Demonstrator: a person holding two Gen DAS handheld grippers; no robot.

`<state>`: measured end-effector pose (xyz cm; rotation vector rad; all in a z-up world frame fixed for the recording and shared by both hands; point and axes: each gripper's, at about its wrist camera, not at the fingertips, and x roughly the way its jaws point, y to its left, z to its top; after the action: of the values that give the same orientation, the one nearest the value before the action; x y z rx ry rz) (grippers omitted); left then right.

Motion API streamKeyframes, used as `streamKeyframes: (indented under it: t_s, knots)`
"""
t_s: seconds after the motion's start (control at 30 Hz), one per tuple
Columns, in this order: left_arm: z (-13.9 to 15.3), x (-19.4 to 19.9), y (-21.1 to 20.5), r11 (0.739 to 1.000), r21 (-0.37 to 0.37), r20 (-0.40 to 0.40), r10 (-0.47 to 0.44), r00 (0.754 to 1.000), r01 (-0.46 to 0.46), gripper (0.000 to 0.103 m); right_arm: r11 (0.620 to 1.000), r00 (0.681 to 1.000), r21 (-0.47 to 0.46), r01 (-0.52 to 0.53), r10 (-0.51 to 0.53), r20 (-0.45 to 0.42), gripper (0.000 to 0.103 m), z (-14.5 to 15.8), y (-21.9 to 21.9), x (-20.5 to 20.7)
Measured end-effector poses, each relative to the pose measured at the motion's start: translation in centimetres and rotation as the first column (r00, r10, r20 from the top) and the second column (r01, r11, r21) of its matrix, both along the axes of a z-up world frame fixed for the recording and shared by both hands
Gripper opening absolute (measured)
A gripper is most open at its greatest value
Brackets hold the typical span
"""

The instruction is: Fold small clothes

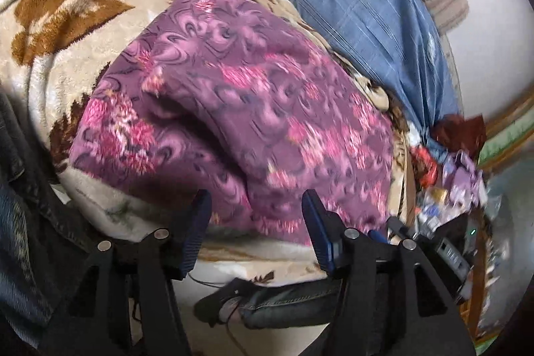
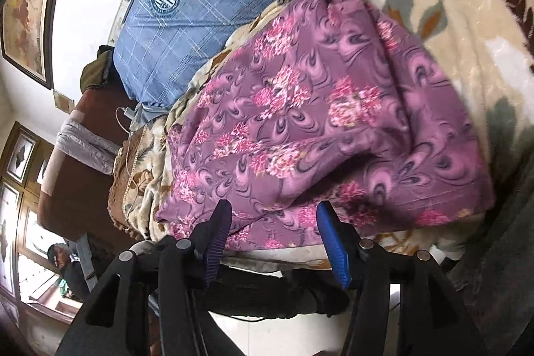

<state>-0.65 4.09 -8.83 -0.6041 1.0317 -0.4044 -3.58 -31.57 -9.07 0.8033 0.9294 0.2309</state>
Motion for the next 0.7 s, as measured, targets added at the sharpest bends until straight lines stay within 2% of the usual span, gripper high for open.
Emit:
streamKeyframes:
  t_s: [0.1, 0.2, 0.27, 0.3, 0.37, 0.4, 0.43, 0.5, 0.53, 0.6, 0.67, 0.7]
  knots:
    - [-0.9, 1.7, 0.1, 0.998, -0.07, -0.039, 0.004, 0.999, -0.006, 0.055, 0.999, 0.999, 0.039, -0.018, 0.02, -0.05, 0.056, -1.2, 0.8, 1.5]
    - [-0.9, 2.5, -0.6, 0.994, -0.107, -0.032, -0.015, 0.999, 0.011, 0.052, 0.998, 0.996, 0.051, -0.028, 0.033, -0.085, 0.056, -2.3, 1.4, 3.5]
    - [-0.9, 2.6, -1.0, 0.99, -0.136, -0.029, -0.033, 0.999, 0.028, 0.047, 0.999, 0.996, 0.033, -0.042, 0.044, -0.078, 0.039, -2.7, 1.8, 4.3]
    - [-0.9, 2.6, -1.1, 0.989, -0.141, -0.032, -0.037, 0.999, 0.032, 0.043, 0.999, 0.995, 0.01, -0.047, 0.048, -0.082, 0.027, -2.8, 2.1, 4.3]
    - [-0.9, 2.5, -1.2, 0.988, -0.149, -0.032, -0.048, 0.998, 0.043, 0.029, 0.998, 0.995, -0.011, -0.068, 0.067, -0.078, 0.022, -2.7, 2.6, 4.0]
    - [-0.8, 2.5, -1.3, 0.987, -0.151, -0.033, -0.058, 0.998, 0.053, 0.008, 0.997, 0.995, -0.027, -0.075, 0.073, -0.072, 0.015, -2.5, 2.7, 3.8]
    - [-0.6, 2.4, -1.2, 0.986, -0.155, -0.039, -0.062, 0.997, 0.055, 0.005, 0.996, 0.994, -0.038, -0.081, 0.079, -0.071, 0.013, -2.2, 2.8, 3.7]
    - [0.3, 1.7, -0.4, 0.971, -0.23, -0.044, -0.08, 0.996, 0.068, 0.005, 0.995, 0.993, -0.017, -0.095, 0.093, -0.07, 0.01, -1.4, 2.6, 3.0]
    - [0.8, 1.4, -0.1, 0.969, -0.233, -0.042, -0.089, 0.995, 0.077, 0.005, 0.996, 0.993, -0.007, -0.092, 0.092, -0.077, 0.01, -0.8, 2.4, 2.5]
    - [0.6, 1.1, 0.1, 0.979, -0.185, -0.079, -0.095, 0.992, 0.079, 0.005, 0.994, 0.993, -0.055, -0.098, 0.094, -0.072, 0.01, 1.0, 2.4, 1.0]
    - [-1.7, 2.1, -0.1, 0.993, -0.097, -0.163, -0.075, 0.984, 0.06, 0.007, 0.989, 0.99, -0.114, -0.096, 0.083, -0.115, 0.016, 1.1, 2.3, 0.6]
    - [-2.5, 2.3, -0.2, 0.997, -0.063, -0.192, -0.061, 0.979, 0.049, 0.011, 0.987, 0.988, -0.131, -0.096, 0.079, -0.133, 0.016, 0.6, 2.4, 0.8]
